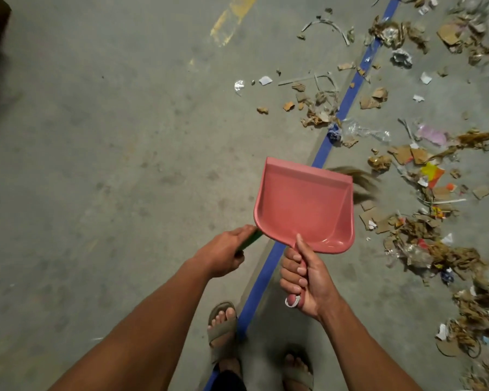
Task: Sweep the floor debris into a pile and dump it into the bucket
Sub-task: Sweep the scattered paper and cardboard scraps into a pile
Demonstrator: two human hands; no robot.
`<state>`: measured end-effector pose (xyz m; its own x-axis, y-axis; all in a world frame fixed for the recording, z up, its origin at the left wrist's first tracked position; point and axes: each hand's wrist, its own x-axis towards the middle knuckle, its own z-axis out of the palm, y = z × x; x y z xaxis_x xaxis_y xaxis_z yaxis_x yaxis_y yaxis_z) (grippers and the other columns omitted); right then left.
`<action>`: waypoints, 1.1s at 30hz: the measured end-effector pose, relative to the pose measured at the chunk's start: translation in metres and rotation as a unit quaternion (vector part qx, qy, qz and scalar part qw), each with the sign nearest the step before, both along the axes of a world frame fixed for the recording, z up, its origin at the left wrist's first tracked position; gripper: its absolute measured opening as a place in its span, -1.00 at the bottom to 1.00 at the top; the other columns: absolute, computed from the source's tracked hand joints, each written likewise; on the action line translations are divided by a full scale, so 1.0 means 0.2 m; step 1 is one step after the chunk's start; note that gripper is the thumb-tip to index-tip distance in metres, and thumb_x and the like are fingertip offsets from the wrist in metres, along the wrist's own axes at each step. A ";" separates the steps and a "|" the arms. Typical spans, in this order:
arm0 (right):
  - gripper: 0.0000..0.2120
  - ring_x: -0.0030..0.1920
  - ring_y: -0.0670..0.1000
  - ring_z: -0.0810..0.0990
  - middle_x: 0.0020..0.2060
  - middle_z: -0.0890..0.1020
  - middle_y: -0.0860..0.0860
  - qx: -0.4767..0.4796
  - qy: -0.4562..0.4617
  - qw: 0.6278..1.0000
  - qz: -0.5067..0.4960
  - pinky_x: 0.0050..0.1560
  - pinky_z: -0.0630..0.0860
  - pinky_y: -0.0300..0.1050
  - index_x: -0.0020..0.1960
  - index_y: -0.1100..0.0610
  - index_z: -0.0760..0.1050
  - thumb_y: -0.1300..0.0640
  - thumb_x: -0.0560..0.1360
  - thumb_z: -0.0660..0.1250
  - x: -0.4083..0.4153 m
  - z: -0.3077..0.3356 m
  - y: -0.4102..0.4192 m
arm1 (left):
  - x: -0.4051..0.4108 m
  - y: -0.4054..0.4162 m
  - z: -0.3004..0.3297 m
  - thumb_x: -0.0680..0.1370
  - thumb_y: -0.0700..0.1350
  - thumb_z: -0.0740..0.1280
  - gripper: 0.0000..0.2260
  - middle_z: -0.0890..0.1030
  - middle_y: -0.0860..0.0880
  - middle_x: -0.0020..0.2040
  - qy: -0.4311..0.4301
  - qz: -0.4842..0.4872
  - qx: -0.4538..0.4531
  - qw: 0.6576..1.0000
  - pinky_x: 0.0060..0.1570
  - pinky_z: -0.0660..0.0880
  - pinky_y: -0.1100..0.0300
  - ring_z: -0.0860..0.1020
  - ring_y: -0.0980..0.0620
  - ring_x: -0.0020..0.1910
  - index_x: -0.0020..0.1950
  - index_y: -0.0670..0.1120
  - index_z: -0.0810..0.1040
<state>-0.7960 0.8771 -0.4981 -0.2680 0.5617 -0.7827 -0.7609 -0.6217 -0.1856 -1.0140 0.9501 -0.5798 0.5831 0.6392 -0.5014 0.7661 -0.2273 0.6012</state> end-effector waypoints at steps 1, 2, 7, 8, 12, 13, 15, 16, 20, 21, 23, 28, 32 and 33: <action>-0.54 -0.65 -0.15 0.19 -0.56 0.22 -0.08 0.002 0.000 1.000 -0.002 -0.65 0.10 -0.25 -0.29 0.07 0.31 -0.17 0.67 0.26 -0.02 0.02 0.04 | -0.07 0.04 0.03 0.56 -0.18 0.32 -0.29 0.39 -0.06 0.57 -0.003 0.028 0.019 0.999 0.37 0.46 0.01 0.50 -0.11 0.39 0.68 0.04 0.13; -0.54 -0.66 -0.15 0.18 -0.57 0.22 -0.08 0.004 0.000 1.000 -0.003 -0.66 0.10 -0.25 -0.30 0.07 0.32 -0.17 0.66 0.26 -0.04 0.04 0.08 | -0.15 0.09 0.06 0.56 -0.18 0.33 -0.30 0.39 -0.07 0.57 0.003 0.065 0.037 0.997 0.38 0.45 0.04 0.50 -0.14 0.39 0.67 0.01 0.16; -0.53 -0.67 -0.15 0.19 -0.57 0.23 -0.08 0.021 0.022 1.000 0.000 -0.66 0.10 -0.28 -0.30 0.07 0.31 -0.18 0.68 0.24 -0.12 0.07 0.25 | -0.38 0.36 0.11 0.58 -0.17 0.36 -0.41 0.53 -0.25 0.35 0.079 0.287 0.092 0.950 0.23 0.49 -0.06 0.55 -0.29 0.25 0.59 -0.14 0.27; -0.53 -0.67 -0.15 0.19 -0.58 0.23 -0.08 0.024 0.029 0.999 0.000 -0.66 0.11 -0.28 -0.30 0.07 0.31 -0.18 0.68 0.23 -0.13 0.06 0.29 | -0.39 0.43 0.10 0.57 -0.17 0.35 -0.47 0.56 -0.27 0.24 0.100 0.325 0.084 0.937 0.13 0.52 -0.07 0.56 -0.31 0.17 0.52 -0.16 0.31; -0.53 -0.67 -0.16 0.18 -0.58 0.22 -0.09 0.022 0.041 0.999 -0.002 -0.68 0.12 -0.29 -0.30 0.07 0.30 -0.17 0.69 0.21 -0.12 -0.01 0.39 | -0.32 0.69 0.04 0.56 -0.16 0.35 -0.62 0.56 -0.34 0.16 0.200 0.379 0.014 0.903 0.09 0.54 -0.09 0.57 -0.35 0.11 0.33 -0.24 0.42; -0.53 -0.67 -0.16 0.18 -0.58 0.22 -0.09 0.022 0.042 0.999 -0.002 -0.67 0.09 -0.29 -0.30 0.06 0.30 -0.17 0.68 0.21 -0.10 -0.04 0.42 | -0.26 0.74 0.02 0.55 -0.16 0.36 -0.63 0.56 -0.35 0.18 0.220 0.358 -0.003 0.908 0.12 0.54 -0.07 0.57 -0.35 0.14 0.32 -0.25 0.45; -0.53 -0.66 -0.16 0.19 -0.58 0.23 -0.09 0.024 0.042 0.999 -0.005 -0.64 0.06 -0.28 -0.29 0.06 0.31 -0.18 0.68 0.22 -0.06 -0.09 0.46 | -0.12 0.80 -0.02 0.54 -0.15 0.38 -0.61 0.57 -0.33 0.20 0.229 0.301 -0.009 0.926 0.13 0.54 -0.05 0.58 -0.35 0.17 0.32 -0.26 0.46; -0.53 -0.66 -0.16 0.19 -0.58 0.23 -0.09 0.023 0.043 0.999 -0.008 -0.64 0.05 -0.28 -0.29 0.06 0.31 -0.18 0.68 0.22 -0.03 -0.12 0.48 | -0.03 0.82 -0.04 0.53 -0.15 0.38 -0.61 0.57 -0.31 0.20 0.223 0.274 -0.003 0.935 0.14 0.54 -0.05 0.58 -0.35 0.17 0.32 -0.25 0.45; -0.54 -0.65 -0.15 0.18 -0.57 0.23 -0.09 0.013 0.037 0.999 -0.036 -0.63 0.06 -0.27 -0.28 0.06 0.31 -0.19 0.67 0.25 0.11 -0.18 0.51 | 0.30 0.80 -0.12 0.48 -0.24 0.32 -0.55 0.52 -0.21 0.27 0.167 0.115 0.022 0.979 0.16 0.55 -0.11 0.57 -0.33 0.18 0.37 -0.18 0.37; -0.54 -0.65 -0.15 0.18 -0.57 0.23 -0.09 0.011 0.031 0.999 -0.043 -0.63 0.06 -0.27 -0.28 0.06 0.31 -0.19 0.67 0.26 0.17 -0.19 0.51 | 0.40 0.79 -0.13 0.46 -0.27 0.30 -0.52 0.51 -0.19 0.29 0.148 0.070 0.020 0.986 0.16 0.55 -0.11 0.57 -0.34 0.19 0.39 -0.15 0.37; -0.54 -0.65 -0.15 0.19 -0.57 0.23 -0.09 0.001 0.014 0.999 -0.051 -0.63 0.06 -0.26 -0.29 0.06 0.32 -0.19 0.66 0.26 0.28 -0.18 0.53 | 0.57 0.79 -0.11 0.46 -0.29 0.31 -0.57 0.56 -0.19 0.28 0.120 -0.005 0.005 0.993 0.09 0.54 -0.04 0.58 -0.34 0.16 0.34 -0.11 0.46; -0.55 -0.65 -0.15 0.18 -0.56 0.23 -0.09 -0.006 0.011 0.995 -0.095 -0.65 0.07 -0.25 -0.28 0.06 0.29 -0.18 0.66 0.27 0.52 -0.11 0.59 | 0.78 0.88 -0.07 0.45 -0.29 0.29 -0.37 0.58 -0.12 0.37 0.041 -0.151 0.013 0.988 0.06 0.57 0.00 0.61 -0.22 0.15 0.52 0.02 0.38; -0.55 -0.64 -0.15 0.16 -0.55 0.21 -0.09 0.002 0.010 0.995 -0.096 -0.60 0.02 -0.23 -0.27 0.06 0.29 -0.17 0.67 0.27 0.62 -0.04 0.67 | 0.72 1.01 0.01 0.47 -0.33 0.27 -0.16 0.28 0.07 0.64 0.026 -0.175 0.078 0.981 0.14 0.57 0.01 0.59 -0.14 0.24 0.68 0.15 0.11; -0.54 -0.64 -0.15 0.16 -0.55 0.21 -0.08 0.002 0.011 0.995 -0.096 -0.60 0.01 -0.23 -0.28 0.06 0.29 -0.18 0.67 0.26 0.63 -0.02 0.69 | 0.68 1.05 0.04 0.48 -0.32 0.26 -0.17 0.23 0.07 0.65 0.030 -0.160 0.089 0.983 0.19 0.56 -0.02 0.57 -0.15 0.29 0.69 0.14 0.09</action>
